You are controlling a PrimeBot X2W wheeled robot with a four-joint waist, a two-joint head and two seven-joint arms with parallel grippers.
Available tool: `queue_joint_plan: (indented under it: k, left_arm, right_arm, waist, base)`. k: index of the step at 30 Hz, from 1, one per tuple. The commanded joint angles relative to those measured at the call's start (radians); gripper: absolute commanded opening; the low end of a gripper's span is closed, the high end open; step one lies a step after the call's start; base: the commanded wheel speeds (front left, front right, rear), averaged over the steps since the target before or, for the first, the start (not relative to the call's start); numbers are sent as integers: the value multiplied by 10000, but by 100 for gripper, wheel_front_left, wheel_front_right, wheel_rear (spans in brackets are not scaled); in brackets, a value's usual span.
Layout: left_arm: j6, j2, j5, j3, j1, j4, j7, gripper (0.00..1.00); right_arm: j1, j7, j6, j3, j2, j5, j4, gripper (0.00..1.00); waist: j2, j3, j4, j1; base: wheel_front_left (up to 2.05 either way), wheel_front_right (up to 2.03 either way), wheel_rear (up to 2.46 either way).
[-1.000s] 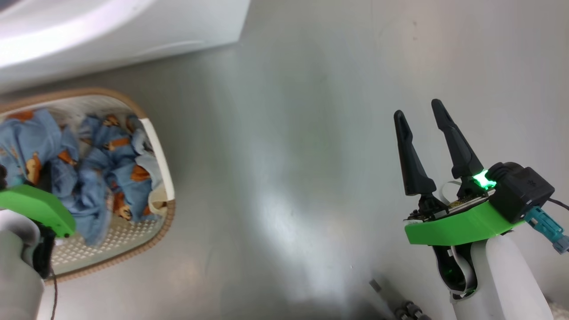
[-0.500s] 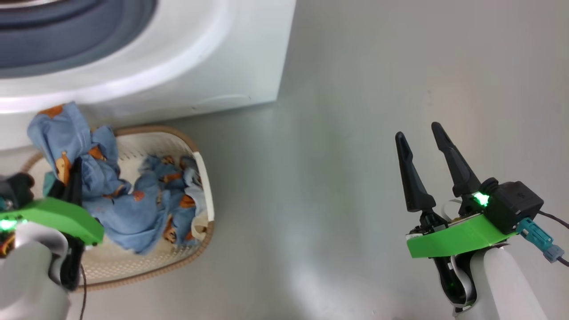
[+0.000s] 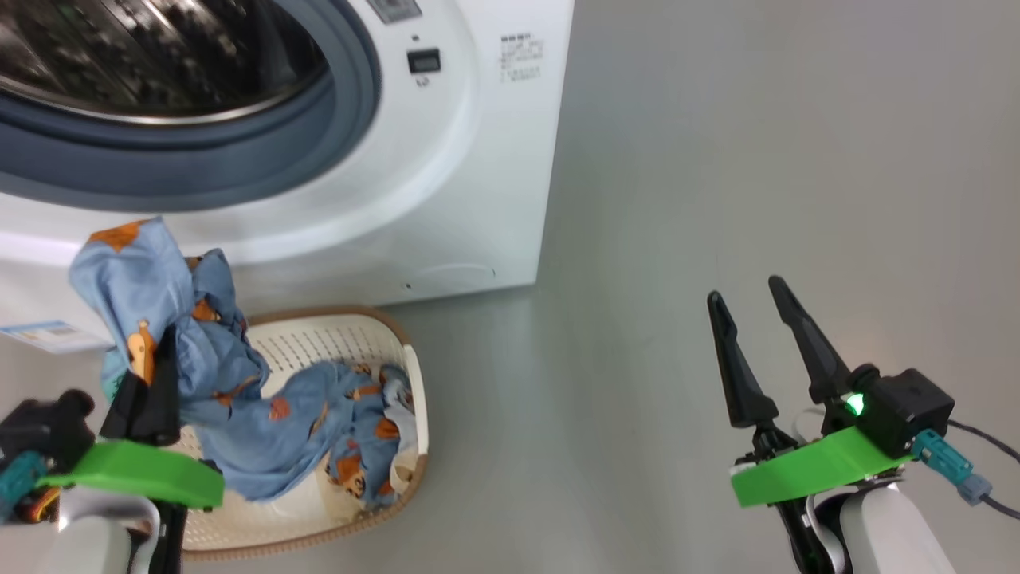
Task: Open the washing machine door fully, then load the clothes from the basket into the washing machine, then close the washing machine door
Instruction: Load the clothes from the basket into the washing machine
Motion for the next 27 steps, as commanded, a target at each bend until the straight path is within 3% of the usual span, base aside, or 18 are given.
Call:
queue_joint_plan:
  k: [1,6,14,27]
  left_arm:
    - [138,247,315,597,249,-632,-123,0]
    - [230,-201,1257,1490,1343,-2293,-123,0]
    - [14,-931,2361,2461,2844,-3906,-123,0]
    - [-306,-1941,3180,3285,4479,-4497,-124,0]
  right_arm:
    - [197,-47,88,205,17,-191,-190,100]
    - [423,-47,88,132,17,-413,-187,100]
    - [881,-47,88,62,17,-623,-173,100]
    - [1704,-47,88,-176,17,-864,-329,100]
  waist:
    - [0,-771,259,0]
    - [0,-1353,296,0]
    - [0,-2210,265,0]
    - [0,-3035,375,0]
  base:
    - [0,0,0]
    - [0,0,0]
    - [0,0,0]
    - [0,0,0]
